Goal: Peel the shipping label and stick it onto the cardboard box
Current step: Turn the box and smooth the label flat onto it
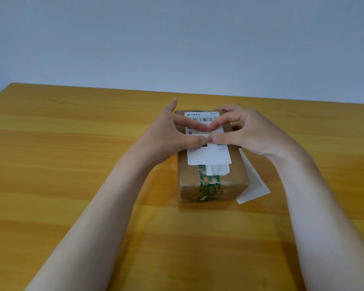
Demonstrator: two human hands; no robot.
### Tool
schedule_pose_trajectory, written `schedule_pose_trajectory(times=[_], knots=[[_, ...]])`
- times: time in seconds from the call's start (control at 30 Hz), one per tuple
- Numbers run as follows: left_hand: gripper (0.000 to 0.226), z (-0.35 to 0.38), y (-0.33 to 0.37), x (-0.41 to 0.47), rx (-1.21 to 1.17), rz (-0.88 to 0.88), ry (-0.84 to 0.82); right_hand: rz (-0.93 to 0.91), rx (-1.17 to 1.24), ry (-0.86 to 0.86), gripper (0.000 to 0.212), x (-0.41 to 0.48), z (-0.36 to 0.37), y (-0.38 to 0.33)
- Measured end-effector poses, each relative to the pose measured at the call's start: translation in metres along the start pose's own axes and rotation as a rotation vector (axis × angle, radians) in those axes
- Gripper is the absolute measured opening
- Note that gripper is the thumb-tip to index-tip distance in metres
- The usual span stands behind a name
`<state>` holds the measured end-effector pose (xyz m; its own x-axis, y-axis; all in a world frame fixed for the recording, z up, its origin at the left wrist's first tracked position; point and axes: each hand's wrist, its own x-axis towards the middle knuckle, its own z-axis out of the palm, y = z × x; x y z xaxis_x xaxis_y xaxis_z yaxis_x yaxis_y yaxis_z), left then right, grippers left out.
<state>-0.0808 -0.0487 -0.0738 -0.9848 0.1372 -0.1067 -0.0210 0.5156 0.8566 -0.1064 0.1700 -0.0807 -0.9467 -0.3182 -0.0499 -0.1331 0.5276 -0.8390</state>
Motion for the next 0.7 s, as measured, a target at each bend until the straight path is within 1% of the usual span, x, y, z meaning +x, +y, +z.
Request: schedule_pose_trajectory(times=[0.07,0.17,0.27,0.43,0.57,0.7], knots=[[0.038,-0.002,-0.002,0.000,0.001,-0.004,-0.057,0.032,0.053,-0.047,0.037,-0.002,-0.003,0.000],[0.050,-0.006,-0.002,-0.002,0.005,-0.042,-0.148,0.083,0.156,-0.164,0.042,-0.007,-0.008,0.002],[0.059,-0.010,-0.002,-0.004,0.034,-0.075,-0.206,0.110,0.164,-0.239,0.054,-0.011,-0.012,0.003],[0.066,-0.015,-0.005,-0.003,0.064,-0.066,-0.288,0.104,0.170,-0.257,0.059,-0.011,-0.013,0.004],[0.089,-0.015,-0.015,0.004,0.083,-0.045,-0.386,0.101,0.173,-0.283,0.068,-0.012,-0.014,0.006],[0.106,-0.019,-0.015,0.002,0.130,-0.093,-0.405,0.108,0.144,-0.270,0.083,-0.011,-0.013,0.009]])
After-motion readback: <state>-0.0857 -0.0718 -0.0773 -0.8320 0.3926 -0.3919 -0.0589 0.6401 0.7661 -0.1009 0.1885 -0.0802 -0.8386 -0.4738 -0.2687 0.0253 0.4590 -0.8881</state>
